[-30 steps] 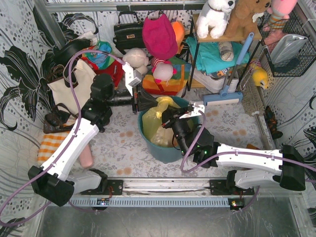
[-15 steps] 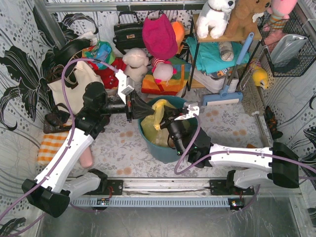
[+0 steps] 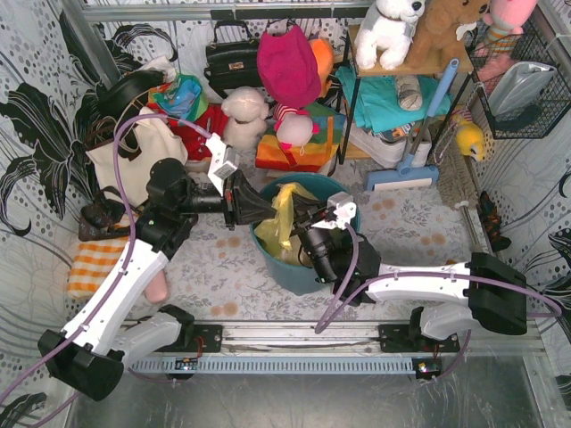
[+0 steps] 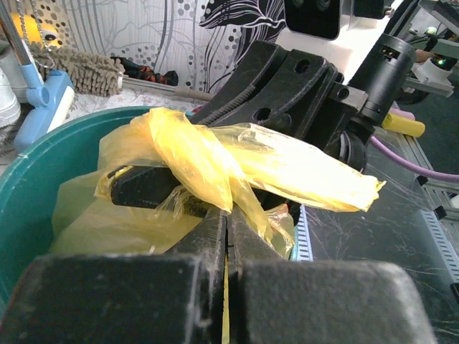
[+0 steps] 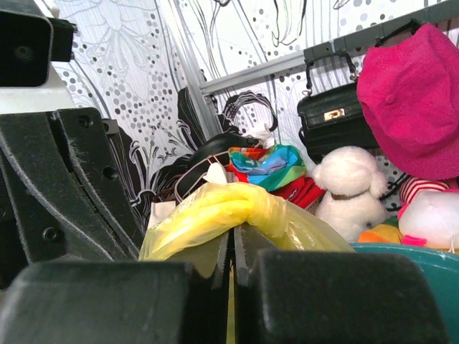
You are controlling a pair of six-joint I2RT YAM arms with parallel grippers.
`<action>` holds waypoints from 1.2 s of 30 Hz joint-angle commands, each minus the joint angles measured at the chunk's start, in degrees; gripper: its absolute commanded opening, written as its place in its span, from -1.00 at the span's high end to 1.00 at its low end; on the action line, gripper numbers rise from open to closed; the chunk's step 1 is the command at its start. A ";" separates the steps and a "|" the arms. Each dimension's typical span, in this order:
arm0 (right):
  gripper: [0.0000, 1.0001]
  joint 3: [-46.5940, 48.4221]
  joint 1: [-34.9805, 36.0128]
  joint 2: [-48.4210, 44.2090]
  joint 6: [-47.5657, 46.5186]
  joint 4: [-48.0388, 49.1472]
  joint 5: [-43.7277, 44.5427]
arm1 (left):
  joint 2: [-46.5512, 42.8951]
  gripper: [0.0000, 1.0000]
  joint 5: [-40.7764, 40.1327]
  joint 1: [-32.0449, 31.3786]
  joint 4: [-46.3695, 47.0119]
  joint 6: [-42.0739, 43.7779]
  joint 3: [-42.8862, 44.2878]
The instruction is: Tie the trash bag
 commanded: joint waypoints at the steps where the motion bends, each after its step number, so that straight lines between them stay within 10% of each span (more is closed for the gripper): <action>1: 1.00 -2.10 0.29 0.70 -3.92 12.22 -4.33 | -1.64 0.95 2.39 -0.29 4.81 -3.14 -2.09; 12: 1.00 -6.03 0.27 2.38 -3.24 20.95 -17.29 | -1.08 0.66 1.74 -0.49 5.75 -4.23 -2.81; 36: 1.00 -3.96 0.19 3.74 -8.60 20.80 -17.24 | 0.26 0.72 8.90 -3.39 -10.03 3.42 -0.60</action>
